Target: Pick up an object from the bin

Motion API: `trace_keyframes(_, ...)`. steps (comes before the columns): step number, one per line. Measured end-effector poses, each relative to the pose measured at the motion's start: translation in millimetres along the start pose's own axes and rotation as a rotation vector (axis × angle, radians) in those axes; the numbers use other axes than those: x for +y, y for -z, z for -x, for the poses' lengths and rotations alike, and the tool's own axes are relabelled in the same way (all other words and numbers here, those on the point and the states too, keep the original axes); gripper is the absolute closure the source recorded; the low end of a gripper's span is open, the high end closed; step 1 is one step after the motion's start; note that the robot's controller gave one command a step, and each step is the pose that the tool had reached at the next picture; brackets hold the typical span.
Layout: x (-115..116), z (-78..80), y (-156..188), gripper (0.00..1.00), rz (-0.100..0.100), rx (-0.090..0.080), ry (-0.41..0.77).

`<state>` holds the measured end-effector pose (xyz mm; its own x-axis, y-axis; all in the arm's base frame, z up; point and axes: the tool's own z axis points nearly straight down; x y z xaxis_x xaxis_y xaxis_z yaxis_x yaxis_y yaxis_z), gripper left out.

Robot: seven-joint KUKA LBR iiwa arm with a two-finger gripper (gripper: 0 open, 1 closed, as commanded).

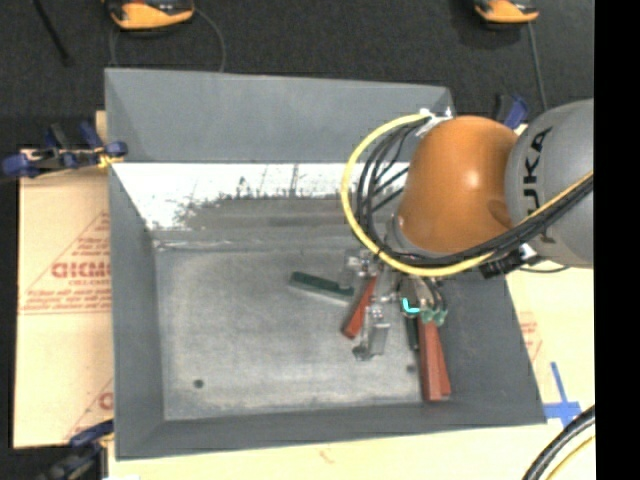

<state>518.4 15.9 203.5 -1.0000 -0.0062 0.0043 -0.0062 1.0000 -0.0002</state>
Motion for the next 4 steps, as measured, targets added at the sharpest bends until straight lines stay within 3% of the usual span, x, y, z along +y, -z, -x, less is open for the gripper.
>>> trace_keyframes(1, -12, 46.6, -133, 0.00, 0.000, -0.021, 0.093)
trace_keyframes(2, -48, 52.0, -111, 0.00, -0.004, -0.010, 0.454)
trace_keyframes(3, -46, 51.6, -112, 1.00, 0.000, -0.009, 0.452)
trace_keyframes(4, -46, 51.6, -112, 0.00, 0.001, -0.009, 0.450)
